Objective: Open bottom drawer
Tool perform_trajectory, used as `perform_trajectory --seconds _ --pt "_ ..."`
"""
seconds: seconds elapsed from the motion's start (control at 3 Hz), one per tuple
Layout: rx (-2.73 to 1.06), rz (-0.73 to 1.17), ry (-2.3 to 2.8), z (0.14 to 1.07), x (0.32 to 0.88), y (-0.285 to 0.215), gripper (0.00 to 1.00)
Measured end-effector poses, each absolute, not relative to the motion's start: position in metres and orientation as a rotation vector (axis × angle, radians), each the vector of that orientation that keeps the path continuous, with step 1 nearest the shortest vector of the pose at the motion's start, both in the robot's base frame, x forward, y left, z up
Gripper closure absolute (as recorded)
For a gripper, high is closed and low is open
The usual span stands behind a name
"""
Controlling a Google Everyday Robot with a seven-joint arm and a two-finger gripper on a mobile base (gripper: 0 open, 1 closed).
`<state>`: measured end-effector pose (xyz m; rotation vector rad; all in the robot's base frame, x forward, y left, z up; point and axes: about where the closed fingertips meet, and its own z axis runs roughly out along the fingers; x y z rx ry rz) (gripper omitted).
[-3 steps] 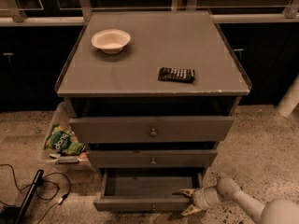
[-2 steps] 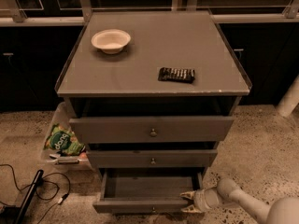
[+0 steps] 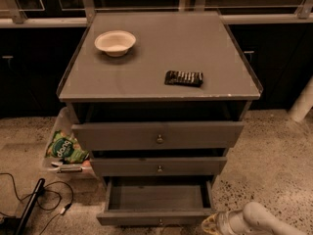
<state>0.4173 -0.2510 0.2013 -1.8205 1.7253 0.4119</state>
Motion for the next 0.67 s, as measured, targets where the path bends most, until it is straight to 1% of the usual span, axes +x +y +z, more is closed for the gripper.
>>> perform_trajectory --seconds 0.67 --pt "-1.872 0.384 1.698 0.212 0.428 -0.238 0.35"
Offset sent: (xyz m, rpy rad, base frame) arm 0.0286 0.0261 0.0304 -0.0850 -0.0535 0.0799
